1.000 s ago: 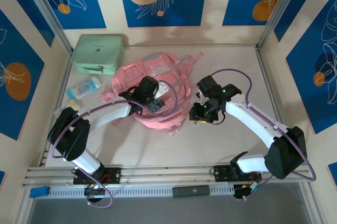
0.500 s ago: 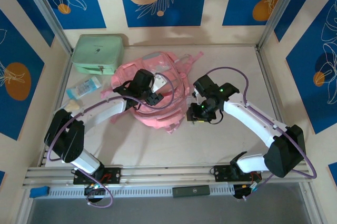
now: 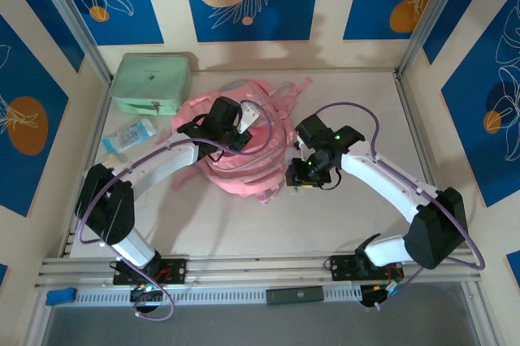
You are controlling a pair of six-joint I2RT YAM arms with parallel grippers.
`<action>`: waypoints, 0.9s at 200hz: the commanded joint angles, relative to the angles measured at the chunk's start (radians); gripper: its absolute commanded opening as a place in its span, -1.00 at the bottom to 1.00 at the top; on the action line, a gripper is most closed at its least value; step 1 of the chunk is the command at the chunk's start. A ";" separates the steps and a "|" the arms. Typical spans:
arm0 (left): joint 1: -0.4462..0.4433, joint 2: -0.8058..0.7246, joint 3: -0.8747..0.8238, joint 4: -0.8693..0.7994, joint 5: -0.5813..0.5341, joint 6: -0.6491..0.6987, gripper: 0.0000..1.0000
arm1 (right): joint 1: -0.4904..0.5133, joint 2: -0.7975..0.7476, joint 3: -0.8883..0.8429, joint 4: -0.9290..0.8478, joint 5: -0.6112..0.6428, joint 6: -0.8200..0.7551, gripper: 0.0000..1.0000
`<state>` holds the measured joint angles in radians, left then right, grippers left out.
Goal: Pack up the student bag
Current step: Open the student bag at the center of the table, then place the loose stationery in the student bag.
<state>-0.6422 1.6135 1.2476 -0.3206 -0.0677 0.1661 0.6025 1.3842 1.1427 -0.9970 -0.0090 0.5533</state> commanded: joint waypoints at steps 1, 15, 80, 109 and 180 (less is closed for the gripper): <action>-0.017 -0.030 0.054 0.023 0.051 -0.127 -1.00 | 0.005 0.036 0.066 0.044 -0.044 0.007 -0.22; -0.043 -0.045 0.054 0.047 0.024 -0.227 -1.00 | 0.005 0.073 0.116 0.053 -0.046 0.017 -0.22; -0.119 -0.004 0.111 0.104 0.017 -0.540 -1.00 | -0.066 0.227 0.288 0.140 -0.082 0.062 -0.18; -0.118 -0.010 0.120 0.082 -0.052 -0.595 -1.00 | -0.111 0.289 0.299 0.190 -0.121 0.085 -0.18; -0.112 -0.018 0.086 0.132 -0.037 -0.647 -1.00 | -0.118 0.377 0.327 0.309 -0.182 0.125 0.05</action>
<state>-0.7555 1.6230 1.3159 -0.2928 -0.1059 -0.4381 0.4820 1.7271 1.4254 -0.7483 -0.1234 0.6670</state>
